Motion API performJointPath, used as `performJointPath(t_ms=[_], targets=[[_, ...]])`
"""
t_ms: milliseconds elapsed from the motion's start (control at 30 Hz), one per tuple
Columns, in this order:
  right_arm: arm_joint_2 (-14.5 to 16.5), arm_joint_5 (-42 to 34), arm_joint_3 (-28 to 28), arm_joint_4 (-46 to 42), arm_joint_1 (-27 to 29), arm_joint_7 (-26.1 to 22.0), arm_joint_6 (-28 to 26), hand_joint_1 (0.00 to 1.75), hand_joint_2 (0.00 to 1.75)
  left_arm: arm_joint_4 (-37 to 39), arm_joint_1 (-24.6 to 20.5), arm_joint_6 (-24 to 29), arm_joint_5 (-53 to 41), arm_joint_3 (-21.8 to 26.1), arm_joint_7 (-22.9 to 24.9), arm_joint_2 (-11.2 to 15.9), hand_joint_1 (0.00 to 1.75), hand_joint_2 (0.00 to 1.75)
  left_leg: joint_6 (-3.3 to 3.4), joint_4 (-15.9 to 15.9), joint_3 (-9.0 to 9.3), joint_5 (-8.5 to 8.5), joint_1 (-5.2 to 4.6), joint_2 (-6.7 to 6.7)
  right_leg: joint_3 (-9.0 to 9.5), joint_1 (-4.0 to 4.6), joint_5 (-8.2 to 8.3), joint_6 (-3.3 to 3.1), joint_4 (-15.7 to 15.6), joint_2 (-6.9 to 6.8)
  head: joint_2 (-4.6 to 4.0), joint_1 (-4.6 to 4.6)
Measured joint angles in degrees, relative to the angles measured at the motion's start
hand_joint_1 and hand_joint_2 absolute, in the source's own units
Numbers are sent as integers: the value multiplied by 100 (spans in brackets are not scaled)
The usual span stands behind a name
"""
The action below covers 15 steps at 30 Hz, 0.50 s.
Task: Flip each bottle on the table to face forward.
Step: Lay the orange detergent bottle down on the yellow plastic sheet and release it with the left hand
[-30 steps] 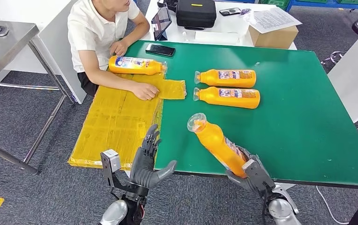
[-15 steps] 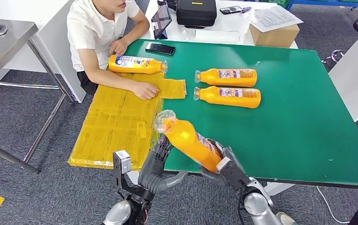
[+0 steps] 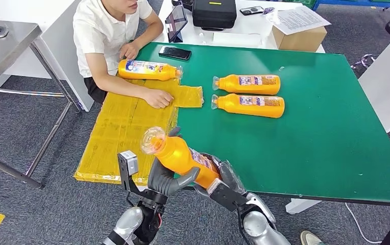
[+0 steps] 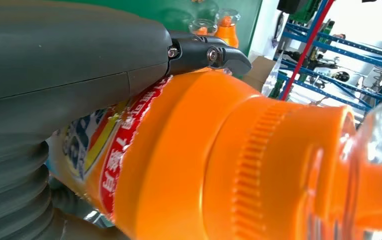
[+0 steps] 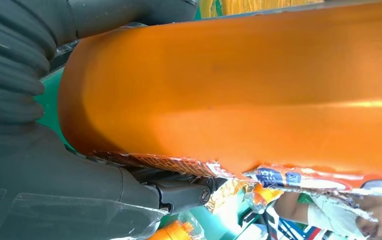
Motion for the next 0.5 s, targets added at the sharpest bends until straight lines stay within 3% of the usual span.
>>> performJointPath(t_ms=[67, 100, 200, 233, 333, 367, 400, 500], targets=[[9, -3, 51, 29, -28, -1, -10, 175, 175, 0, -12, -3, 50, 27, 3, -21, 0, 175, 0, 0, 0, 0, 0, 0, 0, 0, 0, 0, 0, 0, 0, 0], [13, -12, 78, 46, -44, -1, -10, 175, 175, 0, -17, -6, 91, 38, 4, -29, 17, 175, 0, 0, 0, 0, 0, 0, 0, 0, 0, 0, 0, 0, 0, 1], [37, -56, 182, 111, -97, -3, -10, 175, 175, 0, -44, -20, 240, 68, 7, -48, 147, 175, 0, 0, 0, 0, 0, 0, -1, 0, 0, 0, 0, 0, 0, 1], [51, -67, 219, 136, -115, -4, -11, 175, 175, 0, -51, -34, 293, 77, 13, -54, 175, 175, 0, 0, 0, 0, 0, 0, -1, 0, 0, 0, 0, 0, 0, 0], [83, -91, 321, 215, -168, -17, -27, 172, 175, -1, -54, -151, 502, 104, 56, -64, 175, 175, 0, 0, 0, 0, 0, 0, -1, 0, 0, 0, 1, 0, 0, 0], [86, -106, 349, 241, -182, -28, -33, 164, 175, -1, -52, -216, 589, 124, 78, -65, 175, 175, 0, 0, 0, 0, 0, 0, -1, 0, 0, 0, 1, 0, 0, 1], [87, -127, 372, 267, -195, -42, -36, 140, 175, -2, -47, -295, 686, 151, 107, -65, 175, 175, 0, 0, 0, 0, 0, 0, -1, 0, 0, 0, 1, 0, 0, 0], [87, -228, 436, 343, -223, -105, -28, 23, 175, -10, -21, -576, 961, 263, 198, -63, 175, 175, 0, 0, 0, 0, 0, 1, -2, 0, 0, 0, 0, 0, 0, -1]])
